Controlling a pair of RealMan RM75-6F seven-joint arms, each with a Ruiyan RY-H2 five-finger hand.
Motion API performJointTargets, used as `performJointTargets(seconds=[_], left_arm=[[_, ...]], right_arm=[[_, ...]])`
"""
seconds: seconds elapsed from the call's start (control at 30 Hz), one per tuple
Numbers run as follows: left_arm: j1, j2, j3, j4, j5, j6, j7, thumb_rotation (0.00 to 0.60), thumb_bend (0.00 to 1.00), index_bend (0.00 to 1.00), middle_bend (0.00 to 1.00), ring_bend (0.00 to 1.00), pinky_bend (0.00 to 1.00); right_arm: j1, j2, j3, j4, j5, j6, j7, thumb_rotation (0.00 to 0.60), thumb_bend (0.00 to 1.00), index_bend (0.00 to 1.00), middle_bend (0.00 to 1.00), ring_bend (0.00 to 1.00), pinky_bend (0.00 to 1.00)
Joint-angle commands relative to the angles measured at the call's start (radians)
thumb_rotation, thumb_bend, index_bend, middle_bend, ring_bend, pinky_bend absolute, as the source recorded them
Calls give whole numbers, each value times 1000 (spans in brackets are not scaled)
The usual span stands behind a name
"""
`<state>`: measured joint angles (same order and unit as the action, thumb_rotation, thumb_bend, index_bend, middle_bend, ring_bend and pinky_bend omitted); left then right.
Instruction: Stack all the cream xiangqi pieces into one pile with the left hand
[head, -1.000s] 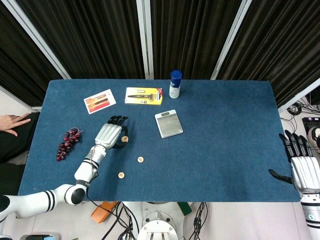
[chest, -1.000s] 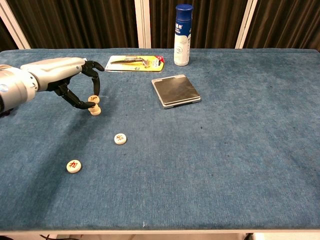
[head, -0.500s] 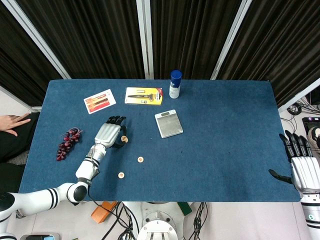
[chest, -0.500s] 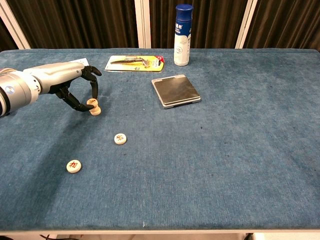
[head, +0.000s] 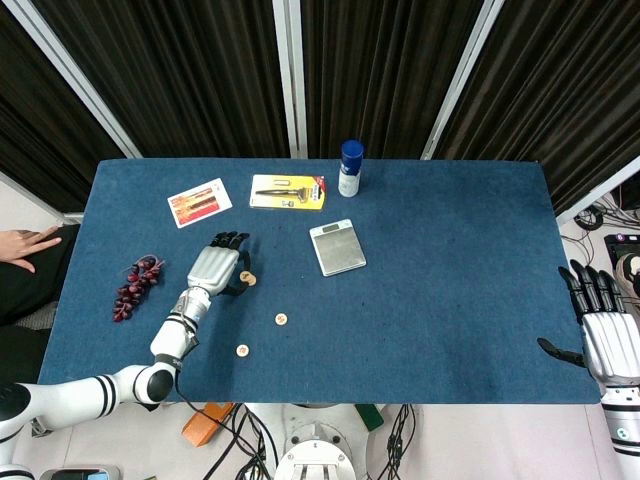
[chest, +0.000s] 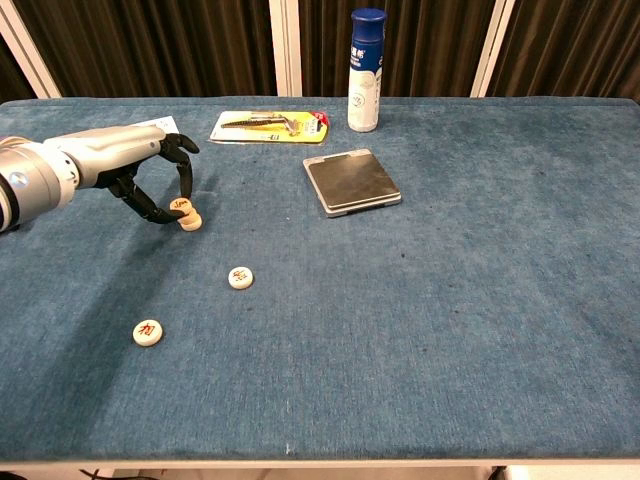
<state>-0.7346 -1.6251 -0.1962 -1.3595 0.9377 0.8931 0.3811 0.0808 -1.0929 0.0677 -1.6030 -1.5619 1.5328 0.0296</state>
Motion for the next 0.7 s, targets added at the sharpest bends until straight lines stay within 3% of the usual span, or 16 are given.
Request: performJointTargets(seconds=[0.03,0.7], left_arm=[[-1,1,3,1,-1,1,0,592,326,454,69,0,0],[-3,12,17,-45,30,42,-9,591,303,433,69,0,0]], right_arm=[[0,0,0,0,0,-1,0,600,98,0,0,0,70],[-2,0,2,2,3,2,2,600,98,0,0,0,69]])
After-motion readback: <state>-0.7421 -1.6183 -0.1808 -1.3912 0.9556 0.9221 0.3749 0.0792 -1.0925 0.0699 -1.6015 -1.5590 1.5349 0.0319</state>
